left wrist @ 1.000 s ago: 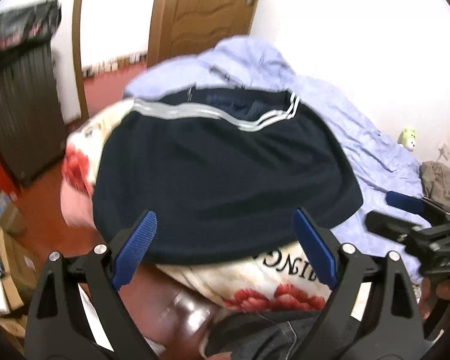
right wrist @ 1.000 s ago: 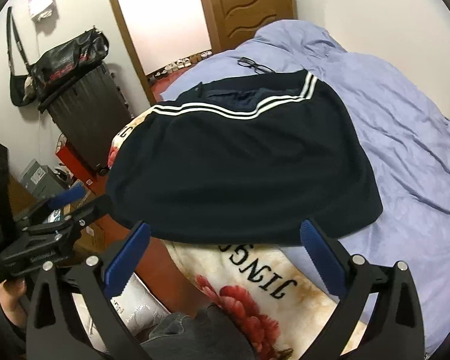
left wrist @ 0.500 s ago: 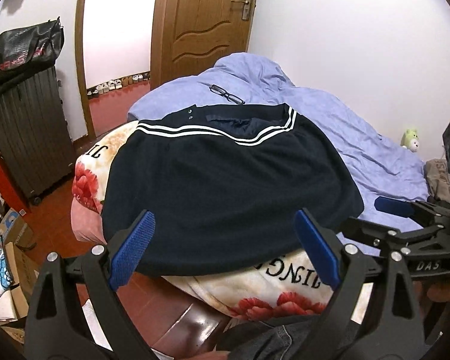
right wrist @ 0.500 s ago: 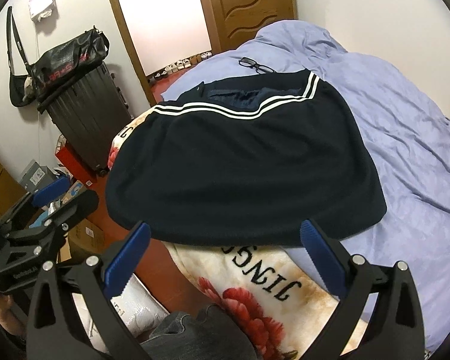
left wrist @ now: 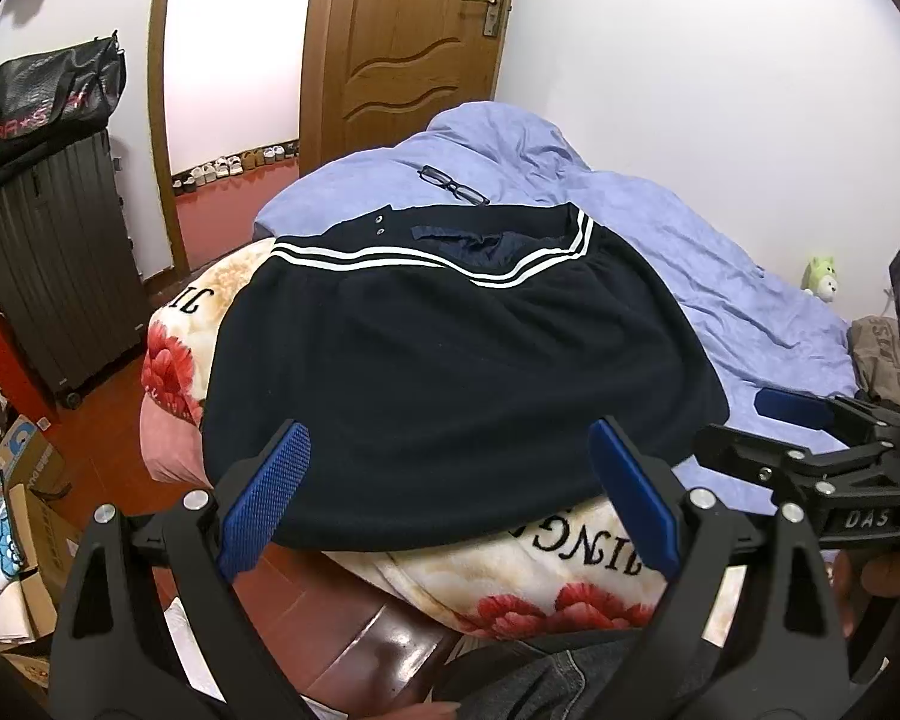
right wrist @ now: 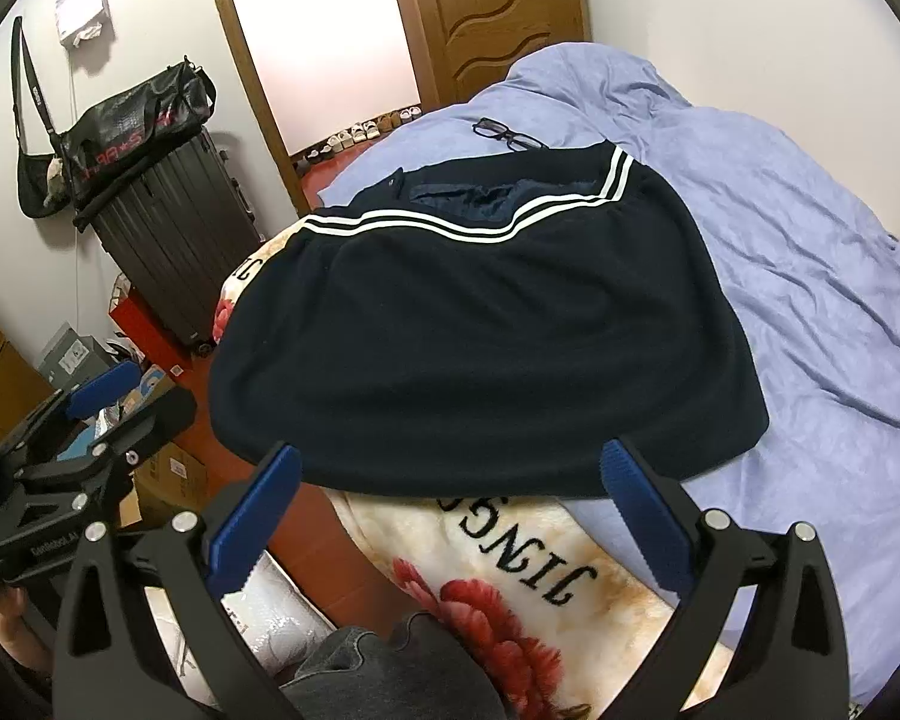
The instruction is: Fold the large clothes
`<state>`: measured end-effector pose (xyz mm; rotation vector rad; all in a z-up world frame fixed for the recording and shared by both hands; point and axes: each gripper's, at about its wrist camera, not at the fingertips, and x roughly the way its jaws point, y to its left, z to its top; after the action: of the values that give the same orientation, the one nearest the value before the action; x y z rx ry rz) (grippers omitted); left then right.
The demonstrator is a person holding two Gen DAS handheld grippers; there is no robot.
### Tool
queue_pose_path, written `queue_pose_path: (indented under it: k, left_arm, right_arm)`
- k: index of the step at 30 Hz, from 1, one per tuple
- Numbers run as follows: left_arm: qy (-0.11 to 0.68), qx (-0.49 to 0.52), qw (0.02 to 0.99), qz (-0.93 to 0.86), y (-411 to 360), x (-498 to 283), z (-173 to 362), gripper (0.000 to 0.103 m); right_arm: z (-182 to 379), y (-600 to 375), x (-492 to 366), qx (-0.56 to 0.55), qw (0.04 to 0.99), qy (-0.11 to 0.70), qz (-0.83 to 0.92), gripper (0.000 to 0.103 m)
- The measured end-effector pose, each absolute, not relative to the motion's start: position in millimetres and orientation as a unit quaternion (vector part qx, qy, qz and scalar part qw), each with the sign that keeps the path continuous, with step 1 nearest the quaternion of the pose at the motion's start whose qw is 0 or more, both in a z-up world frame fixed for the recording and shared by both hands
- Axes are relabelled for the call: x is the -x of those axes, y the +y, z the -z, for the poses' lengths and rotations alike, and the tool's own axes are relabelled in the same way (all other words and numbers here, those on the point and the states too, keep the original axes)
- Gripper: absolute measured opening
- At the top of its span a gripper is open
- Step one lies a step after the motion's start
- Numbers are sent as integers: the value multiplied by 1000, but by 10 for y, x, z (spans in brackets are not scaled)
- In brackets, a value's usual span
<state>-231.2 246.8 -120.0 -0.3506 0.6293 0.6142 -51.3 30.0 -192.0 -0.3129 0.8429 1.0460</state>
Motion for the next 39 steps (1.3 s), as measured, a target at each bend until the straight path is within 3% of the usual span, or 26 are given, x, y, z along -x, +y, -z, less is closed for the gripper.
queue_pose_path:
  k: [39]
  left_arm:
    - [302,167,890,-297,2489,2304,1223,92]
  right_arm:
    - [1896,327,522,137,771,389,-486,98]
